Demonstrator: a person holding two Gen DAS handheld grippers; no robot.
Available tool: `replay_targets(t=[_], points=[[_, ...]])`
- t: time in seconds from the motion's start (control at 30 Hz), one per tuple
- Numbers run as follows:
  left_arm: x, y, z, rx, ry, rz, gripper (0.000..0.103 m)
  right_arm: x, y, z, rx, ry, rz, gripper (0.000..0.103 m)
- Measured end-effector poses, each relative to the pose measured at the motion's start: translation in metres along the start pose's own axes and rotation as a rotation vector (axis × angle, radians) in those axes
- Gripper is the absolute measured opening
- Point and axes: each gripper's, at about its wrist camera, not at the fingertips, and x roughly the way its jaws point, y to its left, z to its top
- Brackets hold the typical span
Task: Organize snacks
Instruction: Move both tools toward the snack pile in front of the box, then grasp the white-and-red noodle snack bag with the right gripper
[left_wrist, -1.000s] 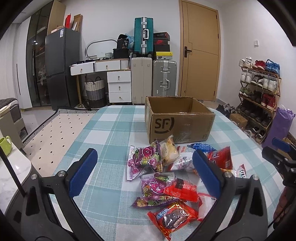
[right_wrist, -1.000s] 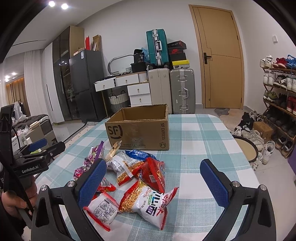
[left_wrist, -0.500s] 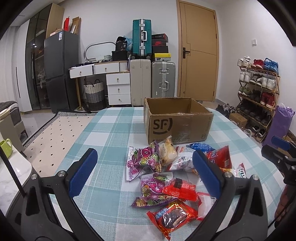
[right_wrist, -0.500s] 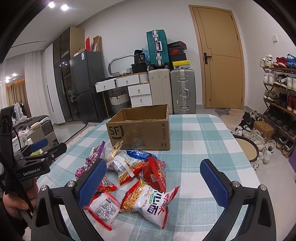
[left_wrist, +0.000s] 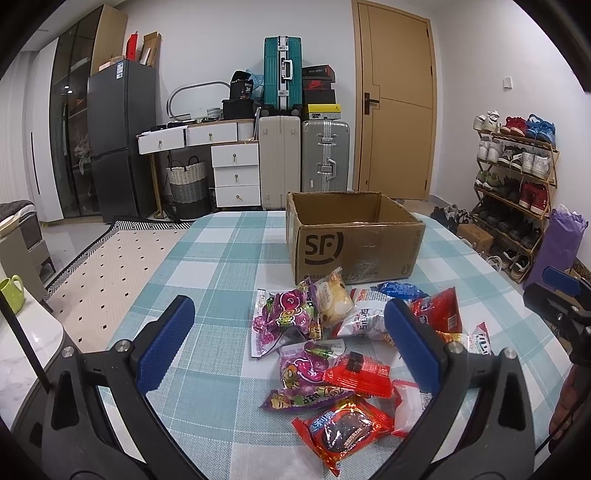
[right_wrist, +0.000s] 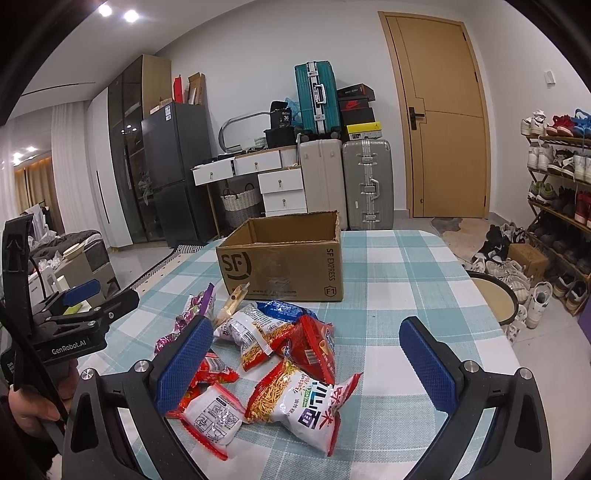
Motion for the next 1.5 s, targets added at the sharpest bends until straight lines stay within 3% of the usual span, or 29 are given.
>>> replay_targets(t=[0.7,1.13,1.5], points=[[0.006,-0.002,-0.007,0.013,0.008,-0.003,0.102,0.006,0.0,-0.008,0.007,0.033,0.049,0.103],[0.018,-0.004,-0.015,0.011,0.038,-0.019,0.102,0.044,-0.018,-0.034,0.076,0.218,0.07,0.103],[0.029,0.002,-0.025,-0.018,0.078,-0.021,0.102,0.093,-0.009,-0.048,0.078,0.367,0.047,0.103]])
